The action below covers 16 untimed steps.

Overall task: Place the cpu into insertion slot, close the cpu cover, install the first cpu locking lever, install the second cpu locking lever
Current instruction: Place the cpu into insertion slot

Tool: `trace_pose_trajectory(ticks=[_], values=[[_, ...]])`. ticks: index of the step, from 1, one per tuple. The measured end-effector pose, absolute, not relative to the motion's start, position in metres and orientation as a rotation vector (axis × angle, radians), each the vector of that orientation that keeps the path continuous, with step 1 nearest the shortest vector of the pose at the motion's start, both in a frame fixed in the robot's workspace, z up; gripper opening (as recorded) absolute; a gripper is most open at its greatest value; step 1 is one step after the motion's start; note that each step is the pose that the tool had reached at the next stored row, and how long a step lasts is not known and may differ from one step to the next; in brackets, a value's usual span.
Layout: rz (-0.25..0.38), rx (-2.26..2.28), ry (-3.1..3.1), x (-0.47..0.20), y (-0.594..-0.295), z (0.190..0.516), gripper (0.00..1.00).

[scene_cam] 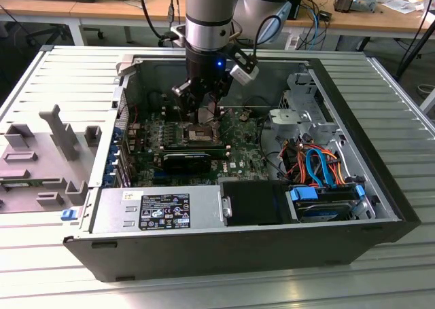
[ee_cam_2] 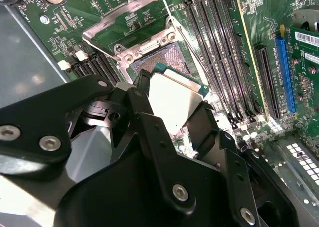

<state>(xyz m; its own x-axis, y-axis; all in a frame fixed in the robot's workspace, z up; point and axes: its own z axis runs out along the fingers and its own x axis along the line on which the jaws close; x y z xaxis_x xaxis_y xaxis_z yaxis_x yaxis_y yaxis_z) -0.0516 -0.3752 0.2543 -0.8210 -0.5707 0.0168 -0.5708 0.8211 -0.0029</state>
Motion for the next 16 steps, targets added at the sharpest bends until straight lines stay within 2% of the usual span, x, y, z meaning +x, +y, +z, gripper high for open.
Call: trace_pose_trajectory(ticks=[16], values=[[0.012, 0.967, -2.973, -0.0516, -0.3752, 0.2543, 0.54]])
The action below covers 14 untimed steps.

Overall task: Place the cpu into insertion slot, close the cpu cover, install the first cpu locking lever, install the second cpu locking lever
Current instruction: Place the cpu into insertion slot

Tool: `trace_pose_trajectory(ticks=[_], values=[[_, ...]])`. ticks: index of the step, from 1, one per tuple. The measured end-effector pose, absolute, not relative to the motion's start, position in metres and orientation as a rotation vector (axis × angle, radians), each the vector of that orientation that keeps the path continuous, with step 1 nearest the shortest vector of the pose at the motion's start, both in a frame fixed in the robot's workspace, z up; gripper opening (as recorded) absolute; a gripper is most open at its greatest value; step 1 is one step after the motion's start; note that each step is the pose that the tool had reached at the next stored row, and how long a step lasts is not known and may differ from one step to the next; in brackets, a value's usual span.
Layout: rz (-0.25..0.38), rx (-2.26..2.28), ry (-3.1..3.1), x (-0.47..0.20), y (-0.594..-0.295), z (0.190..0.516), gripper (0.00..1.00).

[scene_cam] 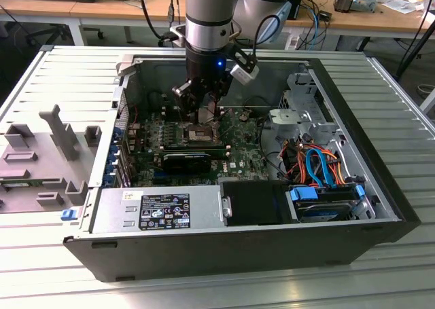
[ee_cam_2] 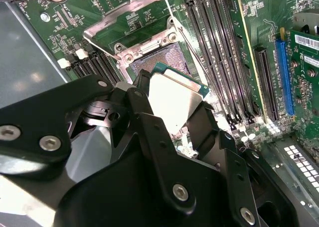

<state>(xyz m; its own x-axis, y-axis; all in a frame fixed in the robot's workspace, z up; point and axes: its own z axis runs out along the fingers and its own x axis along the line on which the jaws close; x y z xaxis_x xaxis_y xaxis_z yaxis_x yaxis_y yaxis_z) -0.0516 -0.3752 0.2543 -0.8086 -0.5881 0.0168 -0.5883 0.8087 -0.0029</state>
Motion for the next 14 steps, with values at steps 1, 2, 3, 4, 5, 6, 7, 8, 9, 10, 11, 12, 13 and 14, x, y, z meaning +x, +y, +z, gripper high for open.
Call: trace_pose_trajectory(ticks=[1, 2, 3, 4, 5, 6, 7, 8, 9, 10, 11, 12, 13, 14], values=[[0.013, 0.969, -2.973, -0.0516, -0.3752, 0.2543, 0.54], [0.013, 0.972, -2.972, -0.0516, -0.3752, 0.2543, 0.54], [0.012, 0.975, -2.971, -0.0516, -0.3752, 0.2543, 0.54], [0.013, 0.979, -2.969, -0.0516, -0.3752, 0.2543, 0.54], [0.013, 0.981, -2.969, -0.0516, -0.3752, 0.2543, 0.54], [0.013, 0.983, -2.968, -0.0516, -0.3752, 0.2543, 0.54], [0.013, 0.985, -2.967, -0.0516, -0.3753, 0.2543, 0.54], [0.013, 0.987, -2.967, -0.0516, -0.3752, 0.2543, 0.54], [0.013, 0.989, -2.966, -0.0516, -0.3752, 0.2543, 0.54], [0.013, 0.991, -2.965, -0.0516, -0.3752, 0.2543, 0.54], [0.013, 0.994, -2.964, -0.0516, -0.3752, 0.2543, 0.54], [0.013, 0.997, -2.963, -0.0516, -0.3752, 0.2543, 0.54], [0.013, 1.001, -2.962, -0.0516, -0.3752, 0.2543, 0.54], [0.013, 1.004, -2.961, -0.0516, -0.3752, 0.2543, 0.54]])
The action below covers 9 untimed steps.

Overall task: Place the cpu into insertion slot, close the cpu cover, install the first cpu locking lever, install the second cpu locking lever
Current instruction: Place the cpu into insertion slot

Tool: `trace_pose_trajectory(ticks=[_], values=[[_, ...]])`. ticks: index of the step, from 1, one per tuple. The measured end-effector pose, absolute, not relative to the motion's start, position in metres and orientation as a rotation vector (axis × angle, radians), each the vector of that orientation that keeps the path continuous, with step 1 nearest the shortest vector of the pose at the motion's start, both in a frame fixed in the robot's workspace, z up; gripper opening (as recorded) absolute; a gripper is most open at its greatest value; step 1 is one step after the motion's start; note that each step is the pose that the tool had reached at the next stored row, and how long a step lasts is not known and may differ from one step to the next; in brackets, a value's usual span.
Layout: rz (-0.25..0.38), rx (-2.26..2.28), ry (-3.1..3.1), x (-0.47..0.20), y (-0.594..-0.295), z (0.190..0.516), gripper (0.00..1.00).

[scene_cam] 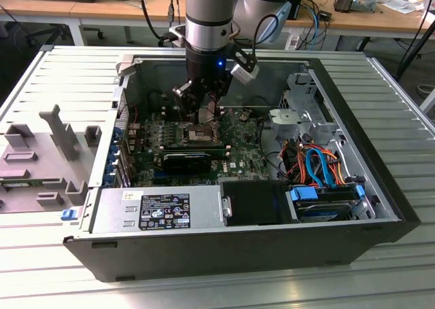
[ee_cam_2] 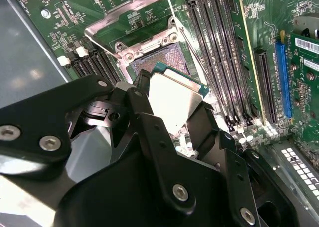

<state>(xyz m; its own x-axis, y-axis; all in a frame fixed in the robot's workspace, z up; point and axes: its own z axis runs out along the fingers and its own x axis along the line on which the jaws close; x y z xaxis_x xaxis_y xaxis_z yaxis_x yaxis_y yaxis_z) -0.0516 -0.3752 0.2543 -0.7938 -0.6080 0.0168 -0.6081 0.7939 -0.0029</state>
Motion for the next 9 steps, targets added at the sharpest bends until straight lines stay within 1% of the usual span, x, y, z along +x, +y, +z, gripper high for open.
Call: trace_pose_trajectory(ticks=[9], values=[[0.013, 1.026, -2.953, -0.0516, -0.3753, 0.2543, 0.54]])
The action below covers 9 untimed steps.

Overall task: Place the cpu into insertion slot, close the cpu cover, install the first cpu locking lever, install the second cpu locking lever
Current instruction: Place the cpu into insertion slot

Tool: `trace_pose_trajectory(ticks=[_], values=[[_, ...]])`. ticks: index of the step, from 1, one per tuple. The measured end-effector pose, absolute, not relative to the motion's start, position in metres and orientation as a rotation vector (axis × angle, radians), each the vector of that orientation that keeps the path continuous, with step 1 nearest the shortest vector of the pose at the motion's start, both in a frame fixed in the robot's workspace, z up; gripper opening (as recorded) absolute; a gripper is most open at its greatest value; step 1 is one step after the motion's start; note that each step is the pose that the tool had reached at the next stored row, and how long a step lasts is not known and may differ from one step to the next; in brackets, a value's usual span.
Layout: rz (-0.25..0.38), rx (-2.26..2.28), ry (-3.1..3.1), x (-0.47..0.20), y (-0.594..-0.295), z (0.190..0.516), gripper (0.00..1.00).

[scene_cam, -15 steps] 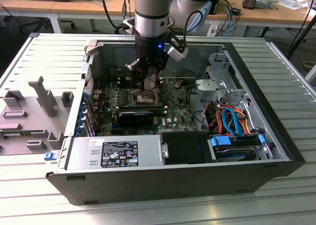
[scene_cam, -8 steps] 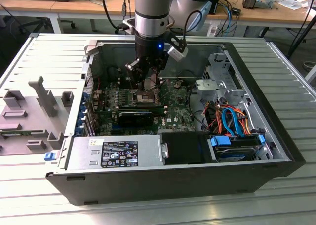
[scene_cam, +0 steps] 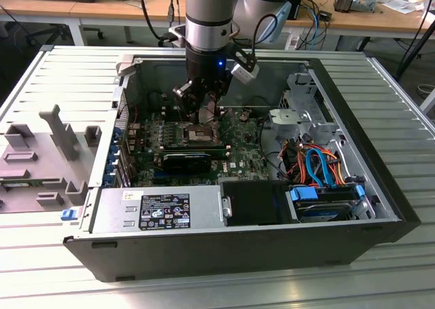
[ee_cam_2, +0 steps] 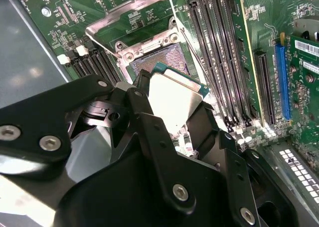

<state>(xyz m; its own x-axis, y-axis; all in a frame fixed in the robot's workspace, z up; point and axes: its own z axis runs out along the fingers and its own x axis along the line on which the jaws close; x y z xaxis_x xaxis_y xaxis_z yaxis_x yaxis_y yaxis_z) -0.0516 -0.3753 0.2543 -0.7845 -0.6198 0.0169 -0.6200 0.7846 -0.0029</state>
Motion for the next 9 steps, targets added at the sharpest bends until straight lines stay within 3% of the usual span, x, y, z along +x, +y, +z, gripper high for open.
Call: trace_pose_trajectory(ticks=[9], values=[[0.013, 1.049, -2.946, -0.0516, -0.3752, 0.2543, 0.54]])
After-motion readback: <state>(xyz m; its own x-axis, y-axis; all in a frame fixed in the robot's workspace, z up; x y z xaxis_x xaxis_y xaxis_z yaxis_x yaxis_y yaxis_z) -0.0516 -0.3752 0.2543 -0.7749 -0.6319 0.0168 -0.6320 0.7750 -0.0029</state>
